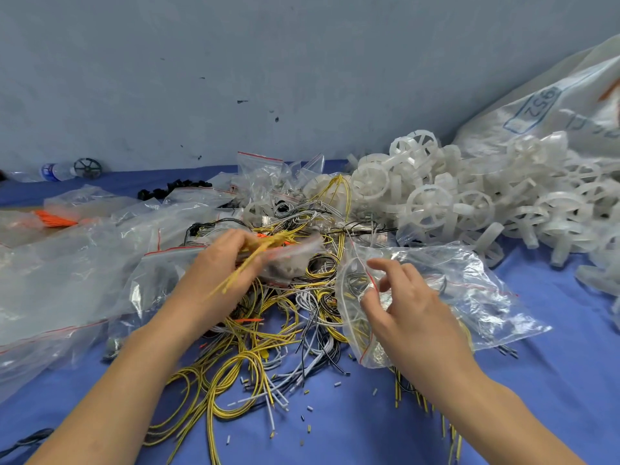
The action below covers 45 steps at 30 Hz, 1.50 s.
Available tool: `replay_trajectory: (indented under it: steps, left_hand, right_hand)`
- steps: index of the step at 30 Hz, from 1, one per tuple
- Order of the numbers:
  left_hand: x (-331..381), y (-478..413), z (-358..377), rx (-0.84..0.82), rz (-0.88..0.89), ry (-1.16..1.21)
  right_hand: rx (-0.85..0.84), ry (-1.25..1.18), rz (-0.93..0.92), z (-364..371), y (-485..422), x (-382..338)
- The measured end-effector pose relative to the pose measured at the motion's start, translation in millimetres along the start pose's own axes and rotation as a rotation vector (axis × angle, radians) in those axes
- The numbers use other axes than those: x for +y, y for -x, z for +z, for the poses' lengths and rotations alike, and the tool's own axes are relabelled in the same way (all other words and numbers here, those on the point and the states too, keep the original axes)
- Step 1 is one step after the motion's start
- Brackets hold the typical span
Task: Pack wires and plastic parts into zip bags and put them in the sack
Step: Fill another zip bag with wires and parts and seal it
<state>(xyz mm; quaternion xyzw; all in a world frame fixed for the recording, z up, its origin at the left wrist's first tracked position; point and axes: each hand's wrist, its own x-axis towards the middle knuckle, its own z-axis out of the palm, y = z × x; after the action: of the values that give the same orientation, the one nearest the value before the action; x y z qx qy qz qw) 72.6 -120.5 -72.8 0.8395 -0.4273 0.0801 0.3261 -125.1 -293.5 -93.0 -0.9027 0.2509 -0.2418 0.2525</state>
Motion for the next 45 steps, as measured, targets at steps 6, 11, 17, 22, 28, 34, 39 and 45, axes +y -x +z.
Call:
replay_trajectory:
  steps: [6,11,17,22,28,34,39,45]
  left_hand:
    - [5.0,26.0,4.0,-0.271,0.094,-0.38]
    - [10.2,28.5,3.5,-0.182,-0.066,-0.342]
    - [7.4,24.5,7.9,-0.132,-0.18,-0.577]
    - [8.4,22.9,10.2,-0.042,-0.334,-0.543]
    - [23.4,25.0,22.8,0.061,0.039,-0.534]
    - [20.2,27.5,30.5,-0.02,-0.058,-0.762]
    - [24.4,28.2,32.5,-0.026,-0.044,-0.724]
    - [25.3,17.0,16.2,0.209,-0.196,-0.18]
  right_hand:
    - [-0.022,0.015,-0.002,0.6,0.6,-0.2]
    - [-0.027,0.045,-0.011,0.7,2.0,1.0]
    - [-0.034,0.061,-0.005,-0.1,1.5,2.8]
    - [-0.028,0.073,-0.003,-1.4,1.8,3.1]
    - [-0.031,0.08,-0.008,-1.6,1.6,2.1]
    - [-0.03,0.094,-0.006,-1.1,1.6,1.7]
    - [-0.035,0.092,-0.008,-1.9,1.9,2.4]
    - [-0.028,0.085,-0.019,-2.9,1.7,1.6]
